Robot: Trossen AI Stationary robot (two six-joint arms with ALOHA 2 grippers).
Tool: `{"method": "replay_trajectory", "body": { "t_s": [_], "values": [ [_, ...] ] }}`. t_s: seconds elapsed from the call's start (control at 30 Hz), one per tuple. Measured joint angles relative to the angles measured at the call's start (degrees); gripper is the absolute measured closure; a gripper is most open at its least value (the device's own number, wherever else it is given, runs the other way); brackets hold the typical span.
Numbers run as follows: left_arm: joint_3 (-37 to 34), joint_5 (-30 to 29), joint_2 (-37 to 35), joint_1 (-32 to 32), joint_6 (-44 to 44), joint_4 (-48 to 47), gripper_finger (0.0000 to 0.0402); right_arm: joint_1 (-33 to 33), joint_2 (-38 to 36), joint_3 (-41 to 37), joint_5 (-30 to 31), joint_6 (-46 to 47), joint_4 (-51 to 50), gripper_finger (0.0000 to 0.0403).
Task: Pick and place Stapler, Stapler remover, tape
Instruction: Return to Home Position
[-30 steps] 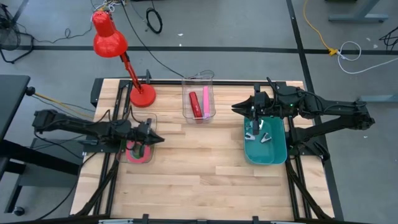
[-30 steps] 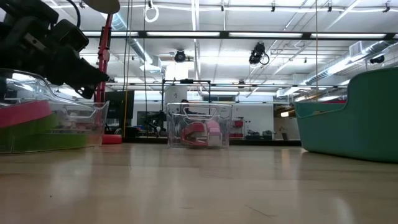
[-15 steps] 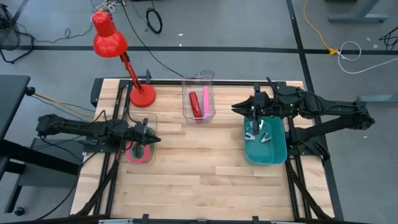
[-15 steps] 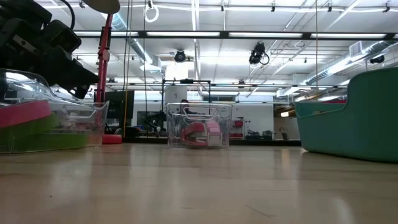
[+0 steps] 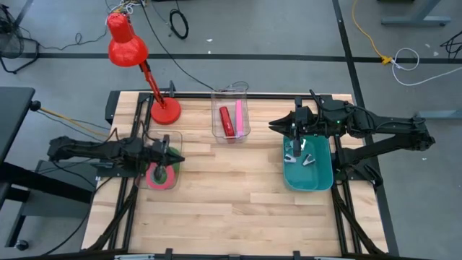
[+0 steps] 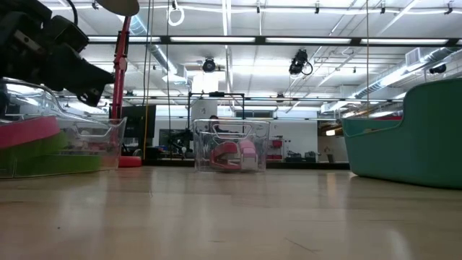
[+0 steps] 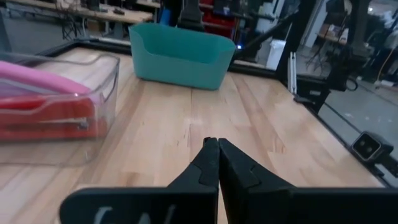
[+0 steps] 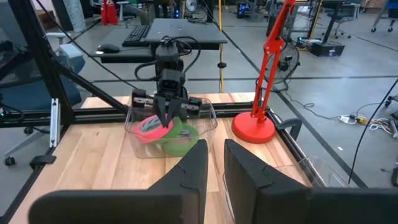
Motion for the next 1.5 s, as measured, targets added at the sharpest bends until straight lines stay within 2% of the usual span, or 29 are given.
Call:
{"method": "replay_trajectory", "body": {
  "t_s": [0.63, 1.5],
  "values": [
    [-0.04, -0.17, -9.63, 0.0, -0.25, -0.44, 0.0399, -0.01, -0.02, 0.0, 0.02, 0.0, 0.0, 0.0346],
    [-0.13, -1.24, -9.18, 0.0, -0.6, 2.47, 0.0399, 0.0, -0.02, 0.0, 0.02, 0.0, -0.02, 0.0346]
  ]
}}
